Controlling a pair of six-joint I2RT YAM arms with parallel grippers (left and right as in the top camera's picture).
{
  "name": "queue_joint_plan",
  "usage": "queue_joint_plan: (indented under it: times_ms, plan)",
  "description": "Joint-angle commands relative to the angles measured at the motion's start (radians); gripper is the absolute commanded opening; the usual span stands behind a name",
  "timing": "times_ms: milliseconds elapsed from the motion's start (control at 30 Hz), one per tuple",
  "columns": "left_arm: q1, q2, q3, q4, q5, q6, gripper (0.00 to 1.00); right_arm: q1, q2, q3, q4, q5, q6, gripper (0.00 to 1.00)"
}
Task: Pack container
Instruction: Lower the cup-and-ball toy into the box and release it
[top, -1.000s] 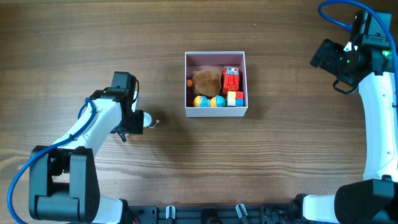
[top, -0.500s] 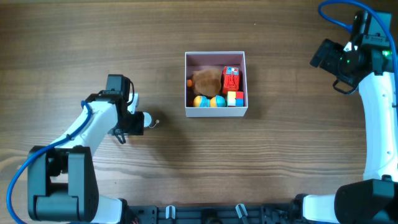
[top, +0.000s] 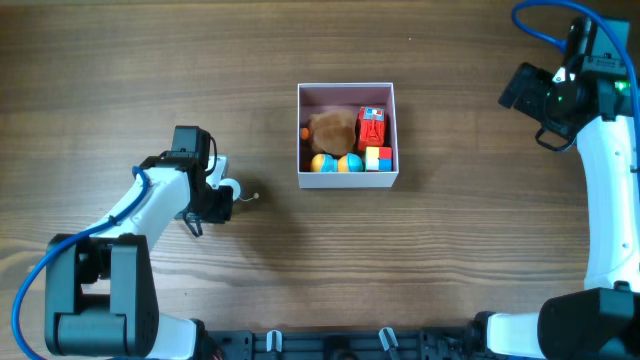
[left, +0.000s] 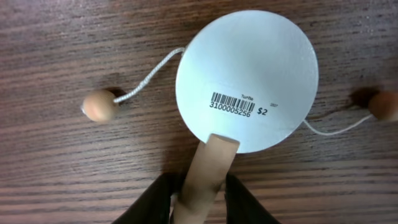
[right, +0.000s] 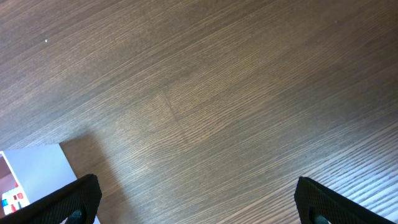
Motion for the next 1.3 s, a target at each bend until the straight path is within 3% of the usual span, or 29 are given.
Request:
queue_joint_plan:
  times_ms: [0,100,300,500,600,767,967,1267]
  plan:
    - [0.003,-0.013,-0.011,-0.003,0.028,0.000,0.14,-0.002,0.010,-0.005,0.002,-0.008,0.012,1.00]
    - [0.003,-0.013,-0.011,-0.002,0.027,-0.038,0.04,-0.002,0.010,-0.005,0.002,-0.008,0.012,1.00]
    - [-0.024,-0.028,0.079,-0.097,0.031,-0.069,0.04,-0.002,0.010,-0.005,0.002,-0.008,0.012,1.00]
    - [-0.136,-0.047,0.371,-0.332,0.031,-0.072,0.04,-0.002,0.010,-0.005,0.002,-0.008,0.012,1.00]
    - [-0.235,-0.047,0.511,-0.370,0.031,-0.071,0.04,-0.002,0.010,-0.005,0.003,-0.008,0.012,1.00]
    - [-0.409,-0.047,0.584,-0.265,0.031,0.019,0.04,-0.002,0.010,-0.005,0.002,-0.008,0.011,1.00]
    - [-0.576,-0.001,0.583,-0.103,0.026,0.275,0.04,-0.002,0.010,-0.005,0.002,-0.008,0.011,1.00]
    - [-0.599,0.180,0.583,-0.029,0.023,0.268,0.04,-0.002,0.010,-0.005,0.002,-0.008,0.012,1.00]
